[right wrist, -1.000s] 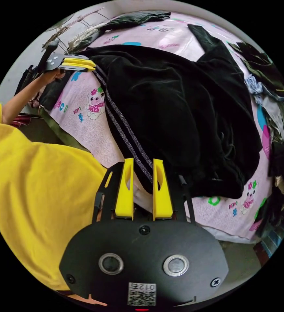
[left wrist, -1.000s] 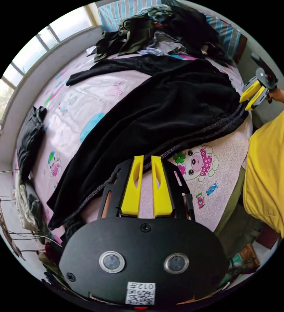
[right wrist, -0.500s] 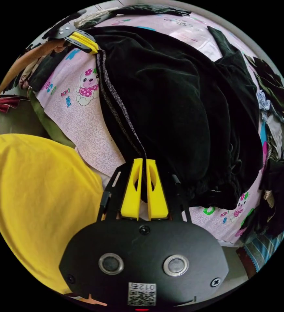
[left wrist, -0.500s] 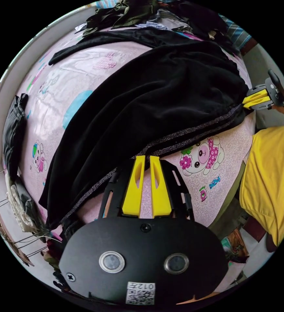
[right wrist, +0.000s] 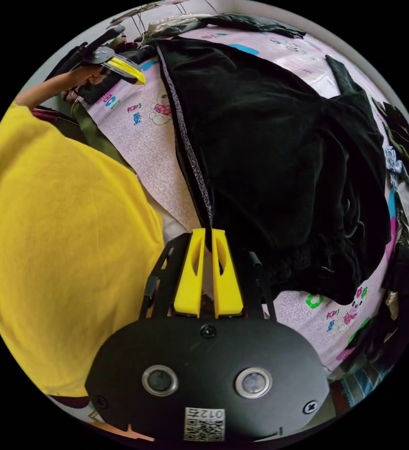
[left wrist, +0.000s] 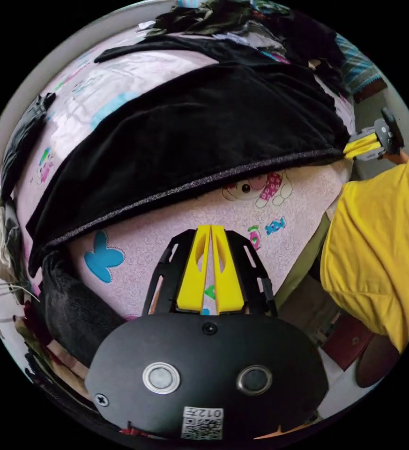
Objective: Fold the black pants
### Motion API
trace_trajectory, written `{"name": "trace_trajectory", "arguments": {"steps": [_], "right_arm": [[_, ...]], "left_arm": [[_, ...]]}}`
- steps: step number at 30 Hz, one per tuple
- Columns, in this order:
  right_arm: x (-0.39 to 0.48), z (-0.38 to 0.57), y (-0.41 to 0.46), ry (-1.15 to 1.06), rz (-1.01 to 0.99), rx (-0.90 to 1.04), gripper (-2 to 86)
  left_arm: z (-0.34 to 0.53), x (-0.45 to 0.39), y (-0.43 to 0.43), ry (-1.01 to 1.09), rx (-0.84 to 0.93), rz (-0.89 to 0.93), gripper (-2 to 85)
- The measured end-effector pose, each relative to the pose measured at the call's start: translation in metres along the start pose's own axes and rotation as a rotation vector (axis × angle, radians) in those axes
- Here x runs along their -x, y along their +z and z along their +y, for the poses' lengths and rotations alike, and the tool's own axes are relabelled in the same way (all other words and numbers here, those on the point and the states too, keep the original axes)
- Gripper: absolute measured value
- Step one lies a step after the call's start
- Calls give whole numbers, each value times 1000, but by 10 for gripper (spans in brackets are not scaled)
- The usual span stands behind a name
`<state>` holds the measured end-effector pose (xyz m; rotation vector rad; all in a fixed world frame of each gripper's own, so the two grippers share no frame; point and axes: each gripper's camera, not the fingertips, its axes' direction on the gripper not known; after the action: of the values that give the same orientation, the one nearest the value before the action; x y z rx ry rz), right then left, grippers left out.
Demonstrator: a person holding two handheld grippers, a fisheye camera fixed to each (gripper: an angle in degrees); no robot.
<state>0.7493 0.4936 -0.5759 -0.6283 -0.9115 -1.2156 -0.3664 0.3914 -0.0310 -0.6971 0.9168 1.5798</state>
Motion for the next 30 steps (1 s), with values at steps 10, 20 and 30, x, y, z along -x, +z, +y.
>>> {"name": "trace_trajectory", "arguments": {"steps": [10, 20, 30], "right_arm": [[-28, 40, -8, 24, -18, -7, 23], [-91, 128, -31, 294, -268, -166, 27], [-216, 265, -70, 913, -337, -486, 67]], "left_arm": [[-82, 44, 60, -139, 26, -18, 4], [-58, 51, 122, -229, 36, 105, 4], [-102, 2, 106, -179, -125, 55, 4]]}}
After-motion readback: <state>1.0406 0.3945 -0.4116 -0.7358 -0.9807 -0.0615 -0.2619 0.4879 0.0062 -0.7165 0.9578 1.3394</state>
